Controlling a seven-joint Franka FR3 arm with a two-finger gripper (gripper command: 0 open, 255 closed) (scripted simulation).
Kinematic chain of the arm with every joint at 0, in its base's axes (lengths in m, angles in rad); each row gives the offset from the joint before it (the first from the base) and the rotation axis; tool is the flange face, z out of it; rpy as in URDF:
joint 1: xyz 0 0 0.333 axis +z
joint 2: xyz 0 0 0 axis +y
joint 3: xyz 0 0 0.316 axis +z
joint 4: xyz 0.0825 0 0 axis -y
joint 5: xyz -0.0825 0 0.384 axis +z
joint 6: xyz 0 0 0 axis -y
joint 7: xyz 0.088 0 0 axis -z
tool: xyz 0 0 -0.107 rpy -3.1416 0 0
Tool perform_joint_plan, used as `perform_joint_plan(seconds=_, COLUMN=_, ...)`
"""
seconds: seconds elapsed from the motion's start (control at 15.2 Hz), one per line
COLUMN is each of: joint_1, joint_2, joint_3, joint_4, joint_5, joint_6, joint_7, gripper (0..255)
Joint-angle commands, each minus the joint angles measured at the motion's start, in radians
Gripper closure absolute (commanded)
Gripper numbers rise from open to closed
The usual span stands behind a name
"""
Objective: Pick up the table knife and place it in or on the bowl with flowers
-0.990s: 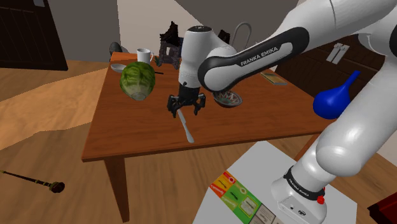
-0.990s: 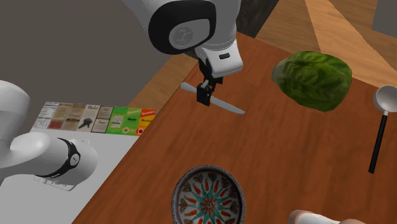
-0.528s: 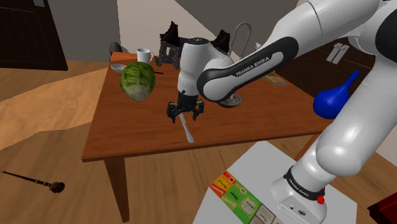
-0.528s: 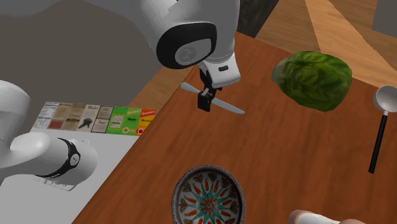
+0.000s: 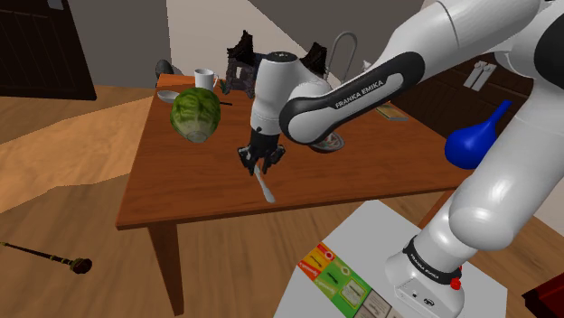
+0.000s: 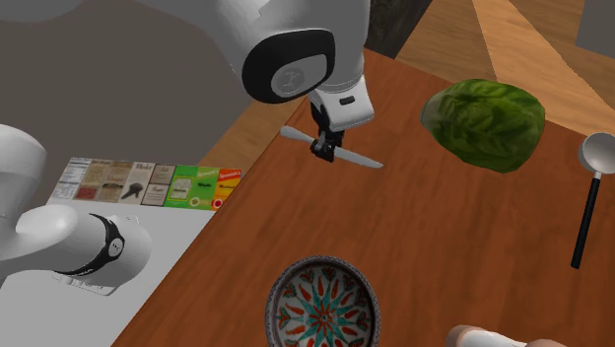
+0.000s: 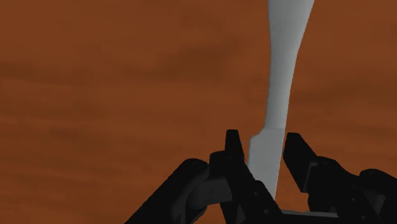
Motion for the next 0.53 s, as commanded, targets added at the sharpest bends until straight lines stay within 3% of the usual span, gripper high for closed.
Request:
perform_joint_plan(seconds=0.0, joint_1=-0.004, joint_2=0.005, joint_3=-0.005, joint_4=-0.005, joint_5=-0.002, joint_6=-0.021, joint_7=0.000, gripper=255)
perform_joint_plan(seconds=0.46, joint_1=-0.004, joint_2=0.004, joint_3=-0.006, joint_4=-0.006, joint_5=-0.002, joint_6=-0.020, joint_7=0.000, gripper=255)
